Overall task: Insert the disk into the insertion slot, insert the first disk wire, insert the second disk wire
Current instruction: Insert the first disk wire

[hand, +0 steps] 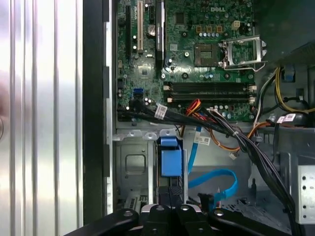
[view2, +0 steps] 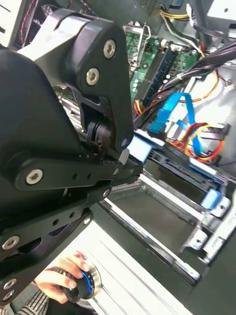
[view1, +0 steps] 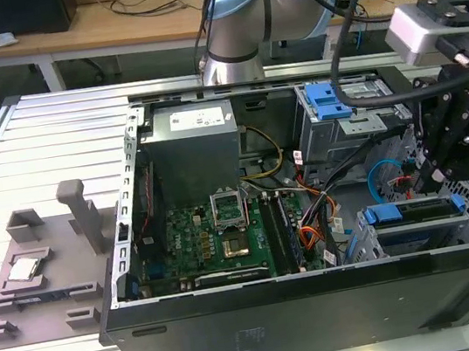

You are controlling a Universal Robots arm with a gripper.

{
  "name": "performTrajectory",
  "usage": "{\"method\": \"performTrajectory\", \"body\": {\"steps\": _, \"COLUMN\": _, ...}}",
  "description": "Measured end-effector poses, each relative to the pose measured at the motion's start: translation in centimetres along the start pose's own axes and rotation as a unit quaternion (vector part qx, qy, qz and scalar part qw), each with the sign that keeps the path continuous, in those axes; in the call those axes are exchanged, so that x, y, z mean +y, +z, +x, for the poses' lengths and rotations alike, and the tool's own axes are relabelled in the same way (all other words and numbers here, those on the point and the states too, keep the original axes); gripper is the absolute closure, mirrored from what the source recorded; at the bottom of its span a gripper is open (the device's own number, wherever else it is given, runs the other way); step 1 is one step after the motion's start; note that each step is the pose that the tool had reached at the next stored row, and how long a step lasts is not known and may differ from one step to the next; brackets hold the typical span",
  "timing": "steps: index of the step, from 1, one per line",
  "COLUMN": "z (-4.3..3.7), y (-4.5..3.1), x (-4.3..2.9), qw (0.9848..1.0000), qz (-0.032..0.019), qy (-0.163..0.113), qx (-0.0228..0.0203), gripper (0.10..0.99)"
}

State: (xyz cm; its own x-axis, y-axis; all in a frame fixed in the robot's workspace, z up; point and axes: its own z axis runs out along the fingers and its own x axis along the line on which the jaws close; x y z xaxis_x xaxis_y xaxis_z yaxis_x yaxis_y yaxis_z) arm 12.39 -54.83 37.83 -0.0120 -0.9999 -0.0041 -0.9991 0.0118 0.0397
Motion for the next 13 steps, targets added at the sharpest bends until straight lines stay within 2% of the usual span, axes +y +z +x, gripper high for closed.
{"method": "performTrajectory", "body": {"steps": 3, "z": -0.7, "y": 0.0, "x": -1.32, "qw": 1.0, "qz": -0.0004, "qy": 0.0, "qx": 0.0009, "gripper": 0.98}}
{"method": "performTrajectory", "body": {"steps": 4, "z": -1.02, "y": 0.03, "x": -1.55, "qw": 1.0, "qz": -0.0005, "qy": 0.0, "qx": 0.0013, "gripper": 0.98}}
{"method": "performTrajectory", "body": {"steps": 5, "z": -1.32, "y": 0.05, "x": -1.63, "qw": 1.0, "qz": -0.0005, "qy": 0.0, "qx": 0.0015, "gripper": 0.98}}
{"method": "performTrajectory", "body": {"steps": 7, "z": -2.79, "y": 0.21, "x": -1.63, "qw": 1.0, "qz": -0.0005, "qy": 0.0, "qx": 0.0016, "gripper": 0.98}}
{"method": "performTrajectory", "body": {"steps": 8, "z": -2.99, "y": 0.25, "x": -1.66, "qw": 1.0, "qz": -0.0005, "qy": 0.0, "qx": 0.0017, "gripper": 0.98}}
{"method": "performTrajectory", "body": {"steps": 13, "z": -2.99, "y": 0.26, "x": -1.67, "qw": 1.0, "qz": -0.0005, "qy": 0.0, "qx": 0.0016, "gripper": 0.973}}
